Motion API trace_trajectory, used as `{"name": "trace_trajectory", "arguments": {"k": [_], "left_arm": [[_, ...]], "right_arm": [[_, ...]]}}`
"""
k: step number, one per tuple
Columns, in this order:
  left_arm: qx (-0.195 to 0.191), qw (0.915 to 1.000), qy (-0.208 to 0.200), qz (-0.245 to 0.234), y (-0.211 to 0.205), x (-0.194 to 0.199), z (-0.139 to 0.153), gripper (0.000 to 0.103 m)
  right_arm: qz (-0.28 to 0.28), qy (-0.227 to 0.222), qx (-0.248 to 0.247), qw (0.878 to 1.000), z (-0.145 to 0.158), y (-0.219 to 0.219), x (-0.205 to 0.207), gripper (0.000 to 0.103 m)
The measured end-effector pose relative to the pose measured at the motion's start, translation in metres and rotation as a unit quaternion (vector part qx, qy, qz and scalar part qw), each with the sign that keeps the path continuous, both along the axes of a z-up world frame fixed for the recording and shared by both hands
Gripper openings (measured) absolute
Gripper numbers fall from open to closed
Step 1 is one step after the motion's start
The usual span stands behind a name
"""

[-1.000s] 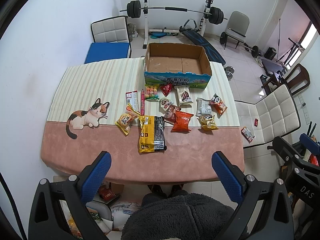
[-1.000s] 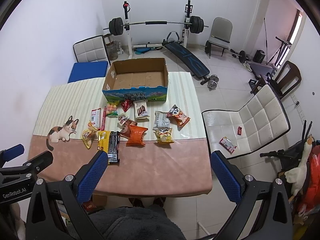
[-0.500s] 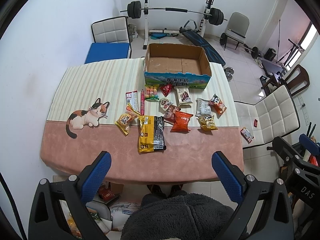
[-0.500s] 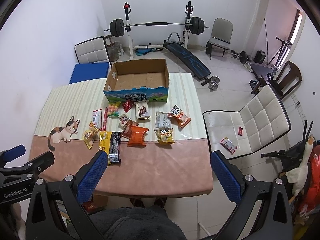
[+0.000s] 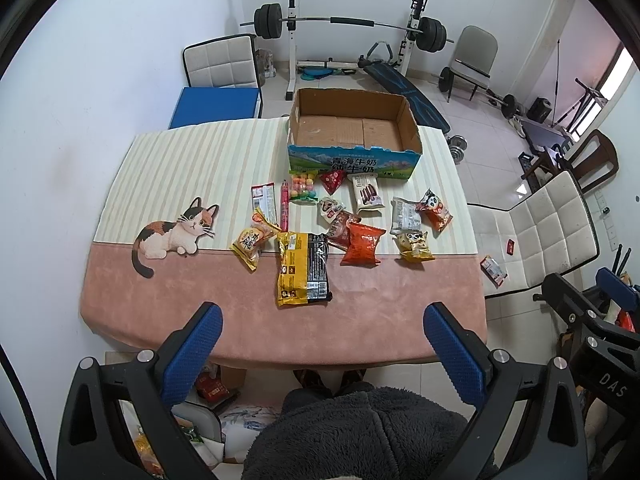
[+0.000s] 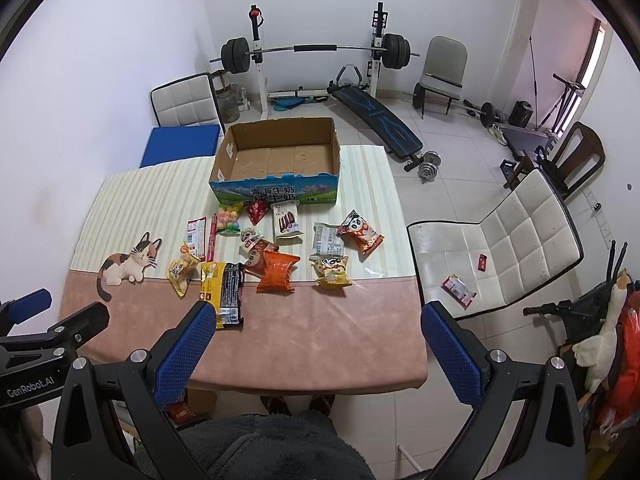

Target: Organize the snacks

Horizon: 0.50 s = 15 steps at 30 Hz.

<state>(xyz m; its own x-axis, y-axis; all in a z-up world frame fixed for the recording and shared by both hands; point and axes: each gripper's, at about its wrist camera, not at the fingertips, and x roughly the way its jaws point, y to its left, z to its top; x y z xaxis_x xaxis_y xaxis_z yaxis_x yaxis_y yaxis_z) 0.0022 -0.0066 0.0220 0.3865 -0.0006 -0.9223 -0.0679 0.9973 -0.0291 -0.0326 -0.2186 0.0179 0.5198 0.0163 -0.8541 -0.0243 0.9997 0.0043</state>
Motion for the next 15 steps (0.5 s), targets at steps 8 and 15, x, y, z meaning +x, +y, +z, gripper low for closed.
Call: {"name": "trace_trajectory", "arguments": {"k": [8,15], "left_arm": [[-0.002,1.0000,0.002,0.000,-0.001,0.002,0.000,0.103],[-0.004,0.9994,0.032,0.011,0.011,0.029,-0.039,0.103]], "right_arm": [[0.000,0.001,0.001,1.000,-0.003,0.001,-0.001,0.103],[-0.002,0.040,0.024,0.999,-0.046,0.006,0.027,0.103]]}}
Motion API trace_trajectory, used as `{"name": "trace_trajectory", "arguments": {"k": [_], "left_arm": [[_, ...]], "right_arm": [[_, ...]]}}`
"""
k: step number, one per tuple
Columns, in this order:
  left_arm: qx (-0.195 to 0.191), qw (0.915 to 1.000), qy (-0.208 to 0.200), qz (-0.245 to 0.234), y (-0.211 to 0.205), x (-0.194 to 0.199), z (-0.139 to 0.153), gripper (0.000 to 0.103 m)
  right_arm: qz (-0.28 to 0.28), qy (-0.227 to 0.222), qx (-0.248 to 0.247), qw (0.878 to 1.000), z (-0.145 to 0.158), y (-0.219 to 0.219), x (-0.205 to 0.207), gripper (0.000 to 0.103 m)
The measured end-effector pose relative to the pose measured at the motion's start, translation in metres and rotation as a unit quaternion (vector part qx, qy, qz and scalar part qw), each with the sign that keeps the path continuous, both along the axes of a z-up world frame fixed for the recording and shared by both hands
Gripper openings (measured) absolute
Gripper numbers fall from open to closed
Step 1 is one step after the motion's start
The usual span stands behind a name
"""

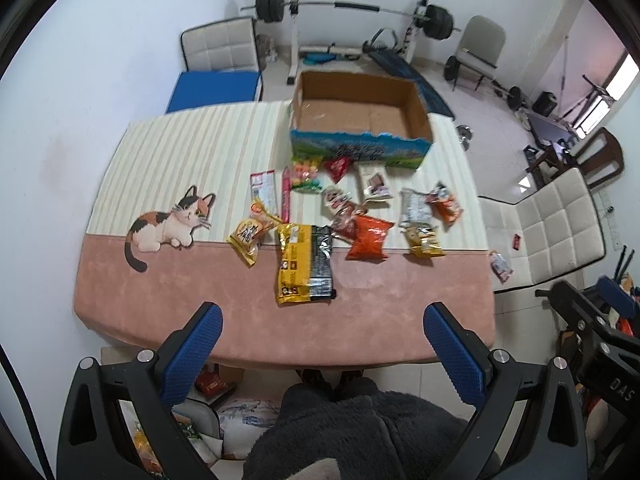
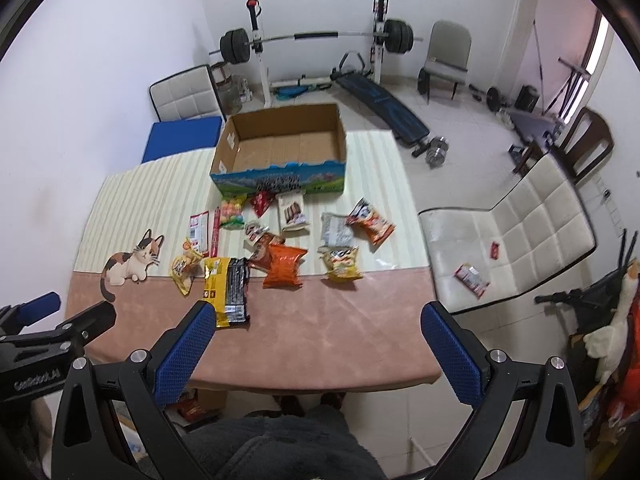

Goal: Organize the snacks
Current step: 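Grasp the yellow-black noodle bag with the left tool while the right tool grasps the orange chip bag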

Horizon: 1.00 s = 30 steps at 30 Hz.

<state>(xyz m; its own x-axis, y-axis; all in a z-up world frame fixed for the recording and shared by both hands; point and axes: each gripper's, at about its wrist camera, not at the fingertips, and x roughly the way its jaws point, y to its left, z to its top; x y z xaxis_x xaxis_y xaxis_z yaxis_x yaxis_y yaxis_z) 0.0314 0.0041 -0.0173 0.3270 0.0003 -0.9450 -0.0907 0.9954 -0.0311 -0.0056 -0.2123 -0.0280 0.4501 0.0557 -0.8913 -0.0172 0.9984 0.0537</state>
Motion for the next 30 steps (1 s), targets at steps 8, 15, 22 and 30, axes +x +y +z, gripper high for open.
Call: {"name": "trace_trajectory", "arguments": {"k": [8,15,22,30], "left_arm": [[-0.026,0.9938,0.102,0.037,0.039,0.051,-0.115,0.103],[-0.049,0.9837,0.168,0.042,0.051,0.087,-0.212,0.103],[-0.068,0.9713,0.223,0.046,0.057,0.126,-0.297,0.103],[-0.071,0.9612,0.263,0.045,0.061,0.150,-0.354,0.103]], "right_arm": [[0.002,0.087,0.020,0.996,-0.120,0.008,0.064,0.103],[-0.004,0.161,0.063,0.985,-0.225,0.021,0.112,0.103],[-0.018,0.217,0.074,0.973,-0.305,0.028,0.141,0.103],[-0.046,0.251,0.085,0.963,-0.351,0.031,0.169,0.103]]}}
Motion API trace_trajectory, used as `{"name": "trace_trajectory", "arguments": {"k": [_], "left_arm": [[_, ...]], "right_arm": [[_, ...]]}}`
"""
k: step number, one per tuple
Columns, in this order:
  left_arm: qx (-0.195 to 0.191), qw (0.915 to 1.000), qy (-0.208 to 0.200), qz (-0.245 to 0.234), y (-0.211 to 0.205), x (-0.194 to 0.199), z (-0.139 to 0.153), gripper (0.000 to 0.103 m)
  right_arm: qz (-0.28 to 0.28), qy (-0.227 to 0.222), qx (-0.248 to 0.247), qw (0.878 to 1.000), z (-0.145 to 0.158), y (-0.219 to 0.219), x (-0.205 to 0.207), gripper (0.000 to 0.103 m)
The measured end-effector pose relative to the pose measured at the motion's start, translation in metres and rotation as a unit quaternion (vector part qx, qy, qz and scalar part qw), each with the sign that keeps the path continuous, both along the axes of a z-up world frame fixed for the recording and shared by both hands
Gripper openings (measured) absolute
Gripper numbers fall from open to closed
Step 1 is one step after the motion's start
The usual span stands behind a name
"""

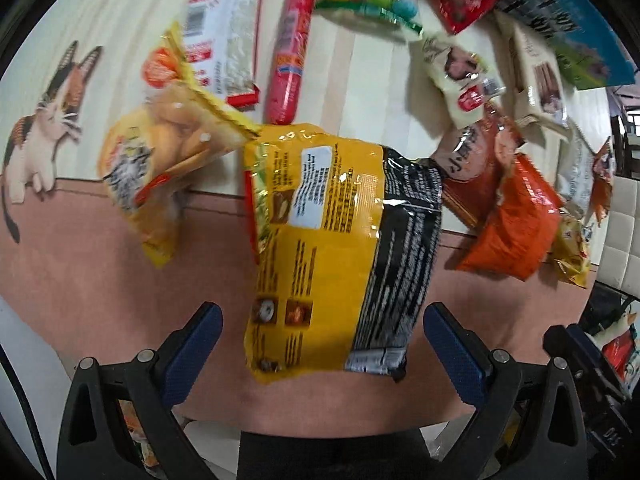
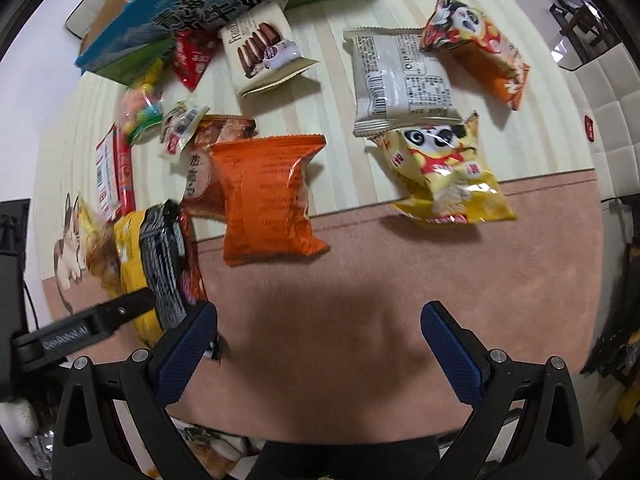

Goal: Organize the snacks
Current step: 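Grasp the yellow-black noodle bag with the left tool while the right tool grasps the orange chip bag, then carry both bags into the cardboard box and open both tools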

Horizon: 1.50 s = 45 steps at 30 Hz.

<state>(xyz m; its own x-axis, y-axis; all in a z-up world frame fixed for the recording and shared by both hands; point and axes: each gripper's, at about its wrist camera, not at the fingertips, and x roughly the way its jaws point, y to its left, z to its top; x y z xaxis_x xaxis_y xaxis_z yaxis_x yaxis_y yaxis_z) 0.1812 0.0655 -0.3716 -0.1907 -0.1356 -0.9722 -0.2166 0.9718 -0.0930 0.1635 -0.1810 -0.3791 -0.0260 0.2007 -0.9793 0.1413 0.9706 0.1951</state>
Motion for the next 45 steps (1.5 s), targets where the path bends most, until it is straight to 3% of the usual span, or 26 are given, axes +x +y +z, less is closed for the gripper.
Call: {"name": "trace_trajectory", "arguments": {"k": [11,17,20,23,24,30,36,45], "left_arm": [[-0.012,0.9995,0.011,-0.027,-0.006,0.013,-0.040,0.103],[-0.014,0.9995,0.006,-0.028,-0.006,0.028,-0.046,0.103],[-0.017,0.9995,-0.002,-0.028,-0.020,0.032,-0.050,0.094],[-0.013,0.9994,-0.010,-0.029,-0.024,0.028,-0.046,0.087],[-0.013,0.9994,-0.012,-0.029,-0.025,0.028,-0.047,0.085],[-0.011,0.9994,-0.020,-0.025,-0.026,0.021,-0.048,0.084],[-0.001,0.9992,-0.030,-0.025,-0.031,0.011,-0.028,0.082],[0.001,0.9984,-0.051,-0.026,-0.033,-0.006,-0.003,0.081]], "right_arm": [[0.002,0.012,-0.001,1.000,-0.025,0.025,0.044,0.103],[-0.004,0.028,-0.008,1.000,-0.042,0.036,0.057,0.103],[-0.011,0.035,-0.009,0.999,-0.047,0.038,0.061,0.101],[-0.016,0.040,-0.022,0.999,-0.050,0.042,0.063,0.093],[-0.017,0.043,-0.023,0.999,-0.052,0.045,0.065,0.086],[-0.009,0.053,-0.018,0.998,-0.056,0.052,0.067,0.065],[0.002,0.043,-0.033,0.999,-0.051,0.067,0.063,0.053],[0.004,0.022,-0.035,0.999,-0.019,0.049,0.039,0.050]]}}
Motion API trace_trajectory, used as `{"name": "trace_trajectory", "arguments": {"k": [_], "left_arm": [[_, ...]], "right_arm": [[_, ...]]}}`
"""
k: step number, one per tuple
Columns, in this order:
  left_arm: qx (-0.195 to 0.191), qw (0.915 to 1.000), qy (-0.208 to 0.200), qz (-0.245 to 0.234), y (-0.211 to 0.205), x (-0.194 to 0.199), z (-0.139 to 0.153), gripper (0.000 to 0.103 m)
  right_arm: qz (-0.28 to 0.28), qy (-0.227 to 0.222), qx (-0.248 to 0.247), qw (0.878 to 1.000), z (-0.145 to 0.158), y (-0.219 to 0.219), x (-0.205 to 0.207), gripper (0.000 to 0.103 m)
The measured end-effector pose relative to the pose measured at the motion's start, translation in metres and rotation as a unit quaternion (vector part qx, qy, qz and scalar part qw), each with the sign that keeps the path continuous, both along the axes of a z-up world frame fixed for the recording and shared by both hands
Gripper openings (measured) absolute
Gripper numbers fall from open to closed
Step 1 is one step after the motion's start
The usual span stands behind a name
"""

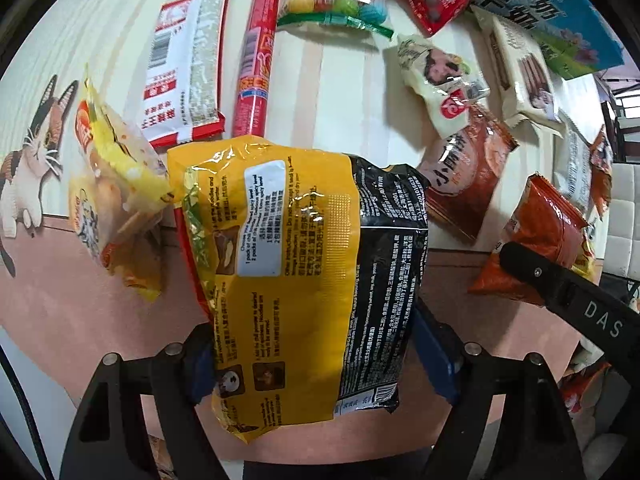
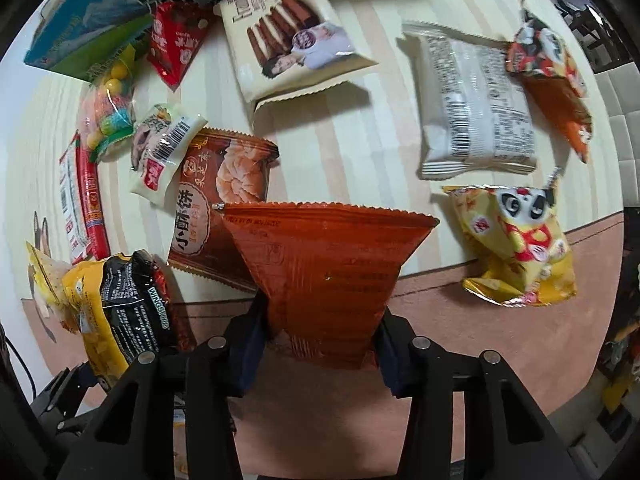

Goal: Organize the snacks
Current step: 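Carry both bags into the cardboard box and open both tools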

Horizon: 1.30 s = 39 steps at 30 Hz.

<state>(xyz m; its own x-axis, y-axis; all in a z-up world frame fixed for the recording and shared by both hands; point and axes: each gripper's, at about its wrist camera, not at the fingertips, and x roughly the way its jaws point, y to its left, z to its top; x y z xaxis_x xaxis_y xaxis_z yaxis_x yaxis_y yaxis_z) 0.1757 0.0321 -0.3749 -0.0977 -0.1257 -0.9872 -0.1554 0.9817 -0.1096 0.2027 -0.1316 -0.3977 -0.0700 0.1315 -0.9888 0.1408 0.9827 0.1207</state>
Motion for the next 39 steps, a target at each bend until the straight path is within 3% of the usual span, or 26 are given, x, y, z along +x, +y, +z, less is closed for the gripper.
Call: {"name": "trace_trajectory", "arguments": {"k": [8,14,19,23,26,30,35,39], "left_arm": [[-0.006,0.9992,-0.036,-0.015,-0.003,-0.020,0.043,0.081],[-0.023,0.9962,-0.083,-0.017,0.001,-0.024,0.104,0.081],[-0.051,0.9903,-0.129,-0.013,0.008,0.010,0.176,0.081],[-0.048,0.9868,-0.153,-0.020,-0.001,0.075,0.213,0.081],[-0.038,0.9862,-0.159,-0.021,-0.009,0.125,0.221,0.081],[-0.031,0.9878,-0.152,-0.013,-0.012,0.210,0.212,0.081],[-0.032,0.9925,-0.117,-0.014,-0.017,0.289,0.168,0.081],[-0.036,0.9957,-0.083,-0.018,-0.026,0.338,0.128,0.081]], "right_arm": [[-0.005,-0.027,0.024,0.999,0.053,-0.031,-0.036,0.050],[-0.005,-0.056,0.063,0.996,0.106,-0.053,-0.050,0.050],[-0.001,-0.091,0.099,0.991,0.155,-0.052,-0.019,0.050],[0.010,-0.124,0.128,0.984,0.191,-0.055,0.035,0.050],[0.026,-0.145,0.125,0.981,0.209,-0.058,0.094,0.050],[0.041,-0.147,0.112,0.982,0.198,-0.051,0.172,0.050],[0.061,-0.114,0.096,0.987,0.154,-0.048,0.255,0.050],[0.070,-0.084,0.084,0.990,0.113,-0.047,0.297,0.050]]}}
